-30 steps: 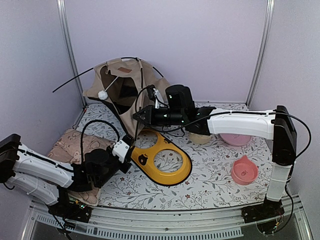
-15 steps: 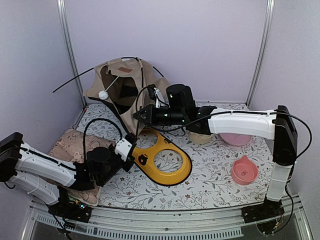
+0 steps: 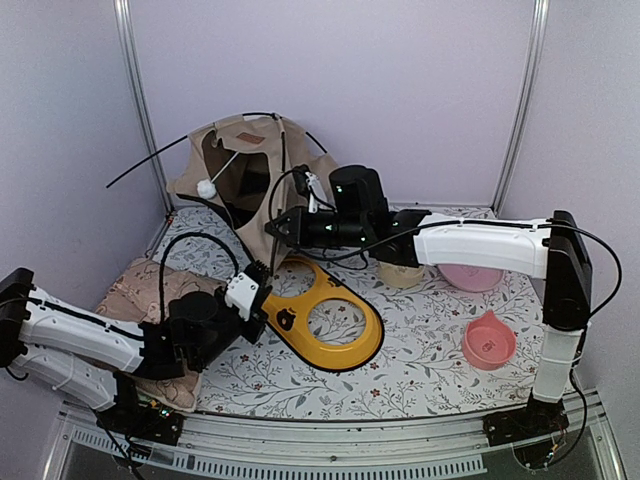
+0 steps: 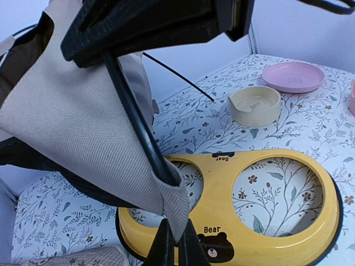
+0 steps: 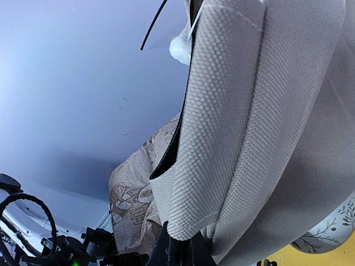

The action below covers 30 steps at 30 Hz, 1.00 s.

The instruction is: Set up the pet tent

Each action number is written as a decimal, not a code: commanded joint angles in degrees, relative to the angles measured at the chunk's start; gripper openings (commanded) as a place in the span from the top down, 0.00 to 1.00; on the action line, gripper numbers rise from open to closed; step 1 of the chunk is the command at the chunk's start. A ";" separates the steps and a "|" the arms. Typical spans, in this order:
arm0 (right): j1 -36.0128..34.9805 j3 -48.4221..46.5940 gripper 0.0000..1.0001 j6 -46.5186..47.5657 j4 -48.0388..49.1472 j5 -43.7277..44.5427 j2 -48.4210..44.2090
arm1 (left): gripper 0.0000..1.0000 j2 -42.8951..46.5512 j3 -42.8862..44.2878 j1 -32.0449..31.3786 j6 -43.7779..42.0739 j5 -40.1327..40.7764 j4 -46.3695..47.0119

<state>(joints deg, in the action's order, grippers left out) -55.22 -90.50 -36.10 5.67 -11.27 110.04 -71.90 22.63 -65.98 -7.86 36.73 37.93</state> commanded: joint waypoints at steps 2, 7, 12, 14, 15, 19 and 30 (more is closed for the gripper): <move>1.97 -3.26 1.00 3.33 5.28 5.29 2.24 | 1.00 2.04 1.47 -3.18 3.98 -4.30 -3.42; 1.79 -2.89 1.00 2.67 5.80 4.69 3.37 | 1.00 2.77 2.07 -3.34 5.72 -5.50 -4.28; 0.72 -1.80 1.00 2.74 5.95 5.12 3.11 | 1.00 3.65 2.47 -2.01 8.68 -6.82 -4.96; 0.23 -1.30 1.00 2.95 6.03 5.40 2.95 | 1.00 3.90 2.94 -1.34 10.20 -7.92 -5.75; 0.01 -1.00 1.00 3.03 6.08 5.38 2.91 | 1.00 4.02 3.21 -1.15 10.79 -8.17 -6.12; -0.65 0.48 1.00 3.13 6.10 6.18 2.90 | 1.00 5.06 4.51 -0.50 12.55 -10.06 -7.54; -1.03 2.85 1.00 6.04 3.97 9.64 0.59 | 0.82 11.33 6.64 1.80 19.98 -13.24 -13.50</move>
<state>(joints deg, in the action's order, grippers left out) -56.95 -88.68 -34.59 10.02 -8.25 111.96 -64.16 25.19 -63.99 8.99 28.40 22.79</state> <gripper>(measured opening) 0.047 0.132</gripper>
